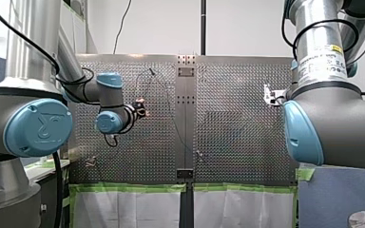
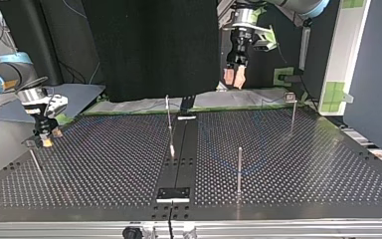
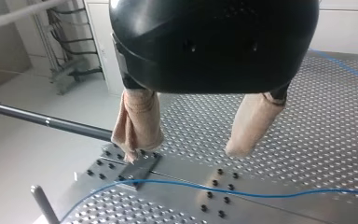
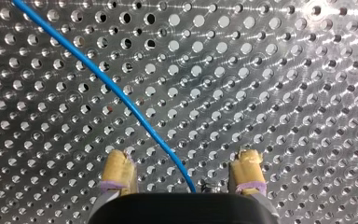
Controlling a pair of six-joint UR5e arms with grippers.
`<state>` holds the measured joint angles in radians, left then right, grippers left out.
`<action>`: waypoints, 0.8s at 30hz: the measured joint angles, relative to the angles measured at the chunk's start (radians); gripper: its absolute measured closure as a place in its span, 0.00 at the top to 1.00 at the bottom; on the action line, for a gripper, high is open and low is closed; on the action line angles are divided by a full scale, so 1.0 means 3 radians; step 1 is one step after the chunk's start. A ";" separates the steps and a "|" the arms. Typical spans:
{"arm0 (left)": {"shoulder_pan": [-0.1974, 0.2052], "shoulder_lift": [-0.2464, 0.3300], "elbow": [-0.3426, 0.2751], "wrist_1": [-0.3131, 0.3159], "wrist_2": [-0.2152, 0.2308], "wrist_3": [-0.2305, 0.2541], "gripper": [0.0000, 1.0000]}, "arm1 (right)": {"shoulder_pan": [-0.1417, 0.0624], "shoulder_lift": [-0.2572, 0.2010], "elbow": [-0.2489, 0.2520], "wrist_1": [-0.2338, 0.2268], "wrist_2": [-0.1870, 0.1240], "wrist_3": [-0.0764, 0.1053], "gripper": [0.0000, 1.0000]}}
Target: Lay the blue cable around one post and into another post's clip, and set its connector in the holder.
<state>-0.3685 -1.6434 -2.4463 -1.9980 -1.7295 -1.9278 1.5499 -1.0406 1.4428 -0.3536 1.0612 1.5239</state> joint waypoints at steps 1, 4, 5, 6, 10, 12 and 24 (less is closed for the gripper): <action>0.0000 0.0000 0.0000 0.0030 0.0000 -0.0004 1.00 | 0.0000 0.0000 0.0000 0.0003 0.0003 -0.0005 1.00; 0.0001 0.0000 0.0000 0.0128 -0.0001 -0.0015 1.00 | 0.0001 -0.0001 0.0000 0.0009 0.0007 -0.0021 1.00; 0.0002 0.0000 0.0000 0.0153 -0.0001 -0.0017 1.00 | 0.0001 -0.0001 0.0000 0.0014 0.0008 -0.0026 1.00; 0.0003 0.0000 0.0000 0.0180 0.0000 -0.0019 1.00 | 0.0001 -0.0001 0.0000 0.0021 0.0009 -0.0034 1.00; 0.0005 0.0000 0.0000 0.0214 0.0000 -0.0027 1.00 | 0.0004 -0.0004 0.0000 0.0078 0.0027 -0.0106 1.00; 0.0008 0.0000 0.0000 0.0219 0.0000 -0.0030 1.00 | 0.0005 -0.0005 0.0000 0.0104 0.0039 -0.0138 1.00; 0.0011 -0.0001 -0.0002 0.0222 -0.0005 -0.0032 1.00 | 0.0022 -0.0063 0.0002 0.0210 0.0130 -0.0252 1.00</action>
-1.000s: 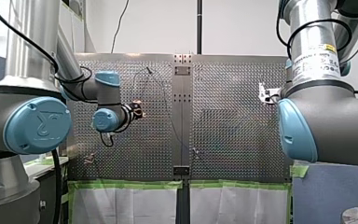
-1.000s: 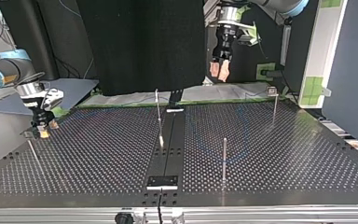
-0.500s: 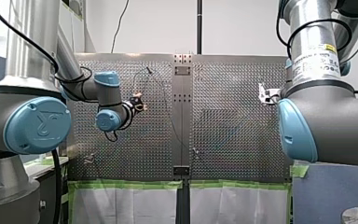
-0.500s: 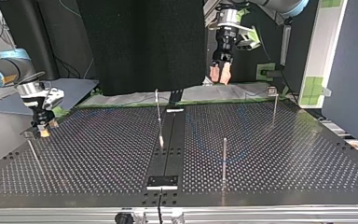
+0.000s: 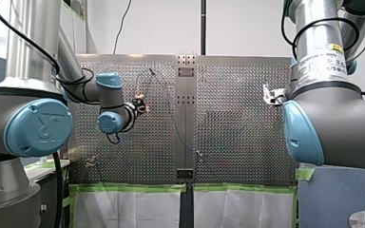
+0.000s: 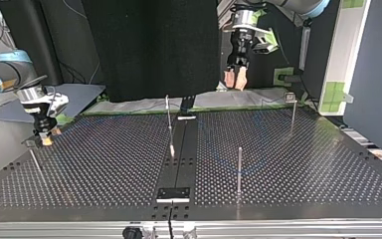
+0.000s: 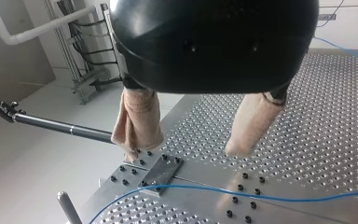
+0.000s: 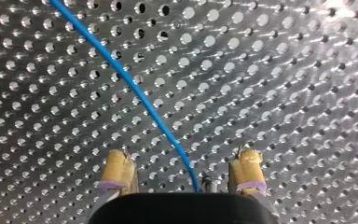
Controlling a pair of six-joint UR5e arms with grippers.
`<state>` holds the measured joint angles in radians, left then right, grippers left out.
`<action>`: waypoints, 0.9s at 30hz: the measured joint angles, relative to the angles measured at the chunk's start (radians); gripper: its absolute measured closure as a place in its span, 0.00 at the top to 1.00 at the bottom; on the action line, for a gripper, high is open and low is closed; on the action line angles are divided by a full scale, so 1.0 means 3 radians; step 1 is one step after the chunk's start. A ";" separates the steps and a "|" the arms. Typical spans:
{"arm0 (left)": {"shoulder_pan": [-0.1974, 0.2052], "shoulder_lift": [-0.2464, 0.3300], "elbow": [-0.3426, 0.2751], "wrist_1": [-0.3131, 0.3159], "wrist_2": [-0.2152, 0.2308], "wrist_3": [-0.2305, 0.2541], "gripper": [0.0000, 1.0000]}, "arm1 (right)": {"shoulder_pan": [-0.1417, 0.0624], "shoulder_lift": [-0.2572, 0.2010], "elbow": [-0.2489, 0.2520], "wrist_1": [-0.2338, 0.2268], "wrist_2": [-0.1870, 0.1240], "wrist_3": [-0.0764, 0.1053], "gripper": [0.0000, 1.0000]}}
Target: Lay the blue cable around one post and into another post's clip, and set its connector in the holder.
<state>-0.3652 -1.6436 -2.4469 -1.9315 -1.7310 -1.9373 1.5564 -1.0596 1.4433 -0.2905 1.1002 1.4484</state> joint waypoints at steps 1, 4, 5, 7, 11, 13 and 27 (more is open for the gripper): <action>0.0000 0.0000 0.0000 0.0000 0.0000 0.0000 1.00 | 0.0003 -0.0013 0.0003 0.0006 0.0002 -0.0003 1.00; 0.0002 0.0000 -0.0001 0.0000 0.0000 -0.0001 1.00 | 0.0013 -0.0038 0.0007 0.0020 0.0005 -0.0012 1.00; 0.0003 0.0000 -0.0002 0.0000 0.0000 -0.0001 1.00 | 0.0016 -0.0042 0.0008 0.0028 0.0006 -0.0019 1.00; 0.0005 0.0000 -0.0002 0.0000 0.0000 -0.0001 1.00 | 0.0021 -0.0050 0.0015 0.0052 0.0009 -0.0043 1.00; 0.0012 0.0000 -0.0003 -0.0005 0.0000 -0.0002 1.00 | 0.0023 -0.0078 0.0061 0.0072 0.0035 -0.0093 1.00; 0.0018 -0.0002 -0.0003 -0.0008 0.0000 -0.0005 1.00 | 0.0024 -0.0094 0.0087 0.0074 0.0056 -0.0112 1.00; 0.0029 -0.0007 -0.0004 -0.0009 -0.0020 -0.0022 1.00 | 0.0071 -0.0370 0.0358 -0.0082 0.0057 -0.0101 1.00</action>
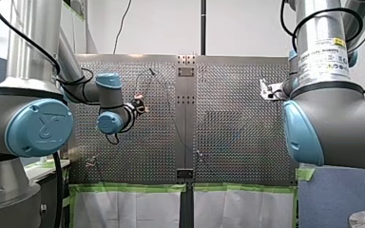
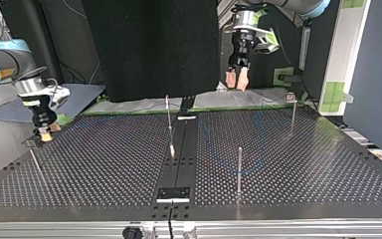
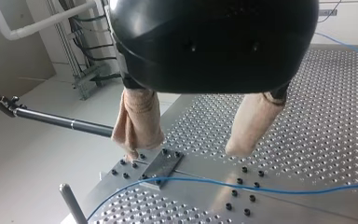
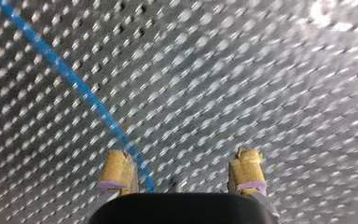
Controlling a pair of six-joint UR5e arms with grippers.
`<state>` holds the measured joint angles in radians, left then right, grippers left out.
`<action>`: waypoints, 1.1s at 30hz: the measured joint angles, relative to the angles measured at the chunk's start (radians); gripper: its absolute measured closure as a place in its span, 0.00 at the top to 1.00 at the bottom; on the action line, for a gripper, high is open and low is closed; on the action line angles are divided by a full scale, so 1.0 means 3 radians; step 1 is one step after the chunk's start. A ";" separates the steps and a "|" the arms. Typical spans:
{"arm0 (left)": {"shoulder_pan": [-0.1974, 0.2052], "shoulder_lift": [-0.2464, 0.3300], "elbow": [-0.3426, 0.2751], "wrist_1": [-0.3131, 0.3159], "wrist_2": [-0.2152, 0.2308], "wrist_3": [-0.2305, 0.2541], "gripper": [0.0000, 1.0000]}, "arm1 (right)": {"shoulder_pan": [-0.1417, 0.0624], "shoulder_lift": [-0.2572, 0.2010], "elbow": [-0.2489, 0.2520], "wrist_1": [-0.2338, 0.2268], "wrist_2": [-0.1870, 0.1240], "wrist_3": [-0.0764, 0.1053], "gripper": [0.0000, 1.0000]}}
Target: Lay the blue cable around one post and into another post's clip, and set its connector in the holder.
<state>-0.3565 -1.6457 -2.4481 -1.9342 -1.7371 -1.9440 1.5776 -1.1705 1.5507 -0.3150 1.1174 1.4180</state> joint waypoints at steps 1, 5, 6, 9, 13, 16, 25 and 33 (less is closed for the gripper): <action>0.0000 0.0000 0.0000 -0.0001 -0.0006 -0.0001 1.00 | 0.0028 -0.0040 0.0041 -0.0039 -0.0006 0.0027 1.00; 0.0001 0.0000 -0.0001 -0.0035 -0.0018 -0.0002 1.00 | 0.0146 -0.0129 0.0176 -0.0172 0.0030 0.0144 1.00; 0.0001 -0.0001 0.0000 -0.0056 -0.0021 0.0000 1.00 | 0.0175 -0.0137 0.0204 -0.0201 0.0050 0.0170 1.00; 0.0001 -0.0002 0.0000 -0.0110 -0.0024 0.0006 1.00 | 0.0265 -0.0148 0.0297 -0.0293 0.0128 0.0196 1.00; 0.0001 -0.0002 -0.0002 -0.0186 -0.0074 0.0019 1.00 | 0.0397 -0.0150 0.0429 -0.0425 0.0255 0.0159 1.00; 0.0004 -0.0003 -0.0003 -0.0274 -0.0148 0.0024 1.00 | 0.0484 -0.0149 0.0516 -0.0513 0.0342 0.0149 1.00; 0.0006 -0.0007 -0.0004 -0.0468 -0.0128 0.0041 1.00 | 0.0764 -0.0143 0.0796 -0.0781 0.0622 0.0138 1.00; 0.0011 -0.0067 0.0005 -0.0612 -0.0080 0.0162 1.00 | 0.1022 -0.0140 0.0989 -0.0787 0.0880 0.0137 1.00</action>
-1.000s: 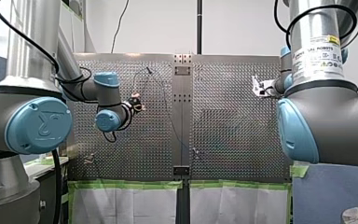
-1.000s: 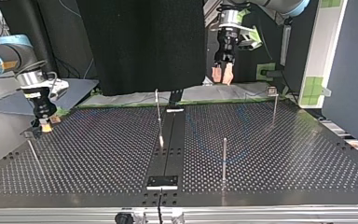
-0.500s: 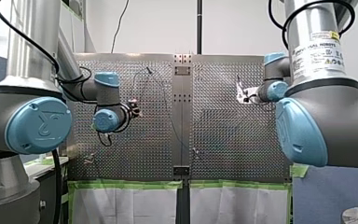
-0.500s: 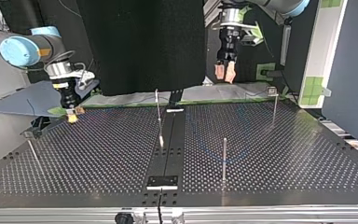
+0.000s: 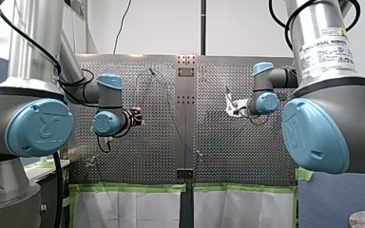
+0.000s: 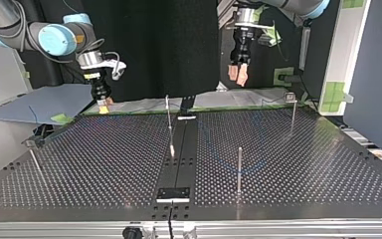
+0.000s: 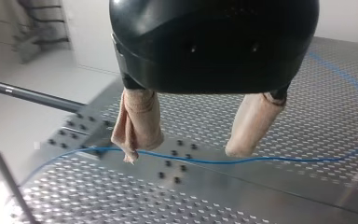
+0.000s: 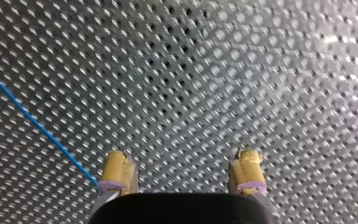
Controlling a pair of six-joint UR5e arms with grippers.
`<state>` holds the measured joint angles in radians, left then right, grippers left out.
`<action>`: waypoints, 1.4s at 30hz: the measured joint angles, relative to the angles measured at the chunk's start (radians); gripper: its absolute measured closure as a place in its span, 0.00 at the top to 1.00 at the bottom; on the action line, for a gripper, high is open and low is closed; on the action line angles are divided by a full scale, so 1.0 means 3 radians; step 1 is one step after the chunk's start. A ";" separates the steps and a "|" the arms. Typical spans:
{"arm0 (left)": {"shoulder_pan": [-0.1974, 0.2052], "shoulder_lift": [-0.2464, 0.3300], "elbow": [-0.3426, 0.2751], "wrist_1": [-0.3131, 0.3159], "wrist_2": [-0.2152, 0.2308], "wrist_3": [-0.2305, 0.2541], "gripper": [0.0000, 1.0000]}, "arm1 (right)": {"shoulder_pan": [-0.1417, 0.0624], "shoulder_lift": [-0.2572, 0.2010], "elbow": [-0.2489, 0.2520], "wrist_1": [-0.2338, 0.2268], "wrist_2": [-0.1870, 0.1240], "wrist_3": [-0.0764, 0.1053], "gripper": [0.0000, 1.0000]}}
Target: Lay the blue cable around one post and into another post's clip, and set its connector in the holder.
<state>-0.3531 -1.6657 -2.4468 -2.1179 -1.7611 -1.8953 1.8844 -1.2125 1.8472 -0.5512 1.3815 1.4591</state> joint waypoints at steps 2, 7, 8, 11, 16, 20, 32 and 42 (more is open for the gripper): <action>-0.0002 -0.0029 0.0000 -0.0052 -0.0001 0.0050 1.00 | 0.0068 0.0002 0.0012 0.0026 0.0068 0.0002 1.00; -0.0019 -0.0109 0.0001 -0.0206 -0.0030 0.0204 1.00 | 0.0230 0.0003 0.0061 -0.0038 0.0229 0.0028 1.00; -0.0023 -0.0118 0.0001 -0.0233 -0.0031 0.0231 1.00 | 0.0258 0.0004 0.0075 -0.0062 0.0259 0.0032 1.00; -0.0034 -0.0132 0.0004 -0.0317 -0.0030 0.0301 1.00 | 0.0346 0.0010 0.0117 -0.0132 0.0346 0.0040 1.00; -0.0040 -0.0136 0.0010 -0.0370 -0.0022 0.0300 1.00 | 0.0509 0.0023 0.0140 -0.0142 0.0509 0.0015 1.00; -0.0041 -0.0136 0.0012 -0.0375 -0.0023 0.0288 1.00 | 0.0636 0.0032 0.0188 -0.0185 0.0636 0.0003 1.00; -0.0031 -0.0136 0.0014 -0.0382 -0.0028 0.0273 1.00 | 0.1020 0.0145 0.0263 -0.0332 0.0944 -0.0022 1.00; -0.0025 -0.0137 0.0012 -0.0386 -0.0028 0.0265 1.00 | 0.1357 0.0154 0.0265 -0.0353 0.0959 -0.0001 1.00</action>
<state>-0.3606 -1.7068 -2.4431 -2.2336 -1.7694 -1.8160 2.2916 -1.1662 1.9268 -0.6571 1.6693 1.4587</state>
